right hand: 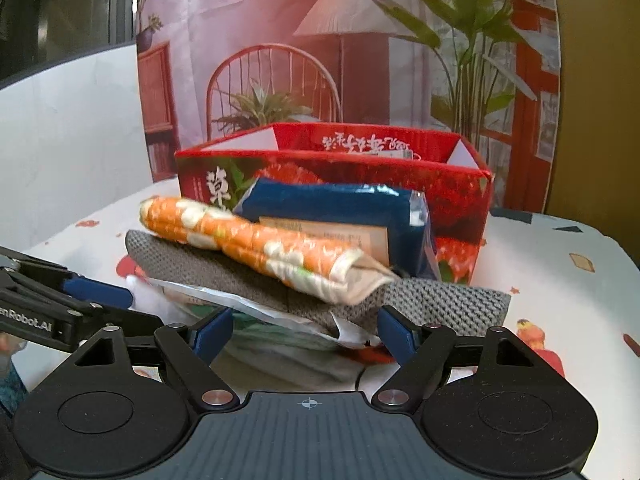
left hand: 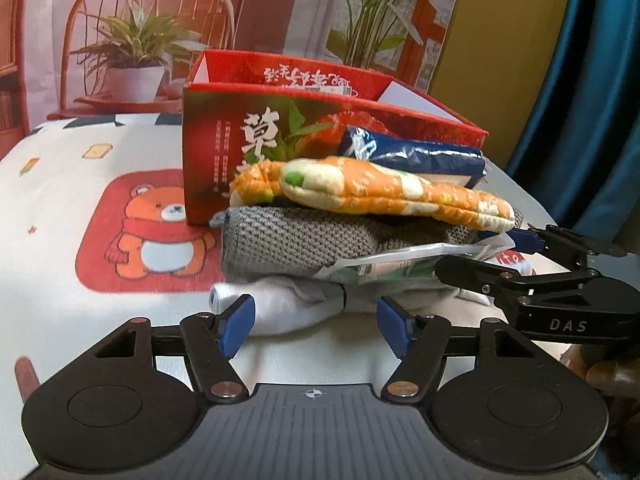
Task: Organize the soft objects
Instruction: 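Lower the left tool and close it on the clear bag with green cable, then lift the clear bag with the left tool and carry it over the box, then open the left tool to drop the clear bag into the box, then move both tools down to the orange floral quilted cloth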
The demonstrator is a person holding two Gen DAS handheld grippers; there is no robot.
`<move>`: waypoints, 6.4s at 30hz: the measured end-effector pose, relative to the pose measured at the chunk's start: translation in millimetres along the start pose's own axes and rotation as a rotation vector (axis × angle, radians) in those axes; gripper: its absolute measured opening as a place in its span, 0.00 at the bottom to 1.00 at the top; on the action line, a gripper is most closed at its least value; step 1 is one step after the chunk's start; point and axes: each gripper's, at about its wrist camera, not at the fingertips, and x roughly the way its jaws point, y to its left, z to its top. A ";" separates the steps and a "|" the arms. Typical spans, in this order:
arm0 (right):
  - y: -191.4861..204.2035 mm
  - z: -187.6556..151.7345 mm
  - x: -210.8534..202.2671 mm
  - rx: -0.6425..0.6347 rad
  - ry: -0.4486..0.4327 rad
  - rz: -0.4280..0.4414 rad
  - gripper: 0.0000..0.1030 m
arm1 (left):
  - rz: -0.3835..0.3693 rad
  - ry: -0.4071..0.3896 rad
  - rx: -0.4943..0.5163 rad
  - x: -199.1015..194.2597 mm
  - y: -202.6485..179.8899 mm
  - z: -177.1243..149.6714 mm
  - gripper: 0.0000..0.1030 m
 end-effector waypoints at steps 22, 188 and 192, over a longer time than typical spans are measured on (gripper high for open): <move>-10.8 -6.4 -1.3 0.012 -0.044 0.027 0.74 | -0.064 -0.024 0.105 25.2 -15.2 13.2 0.57; -30.1 2.6 11.2 0.238 0.051 -0.027 0.38 | -0.014 -0.055 -0.055 2.3 -1.9 34.4 0.43; -28.1 -10.5 9.3 0.213 0.058 -0.032 0.38 | -0.011 -0.055 -0.031 -0.5 -6.0 26.4 0.38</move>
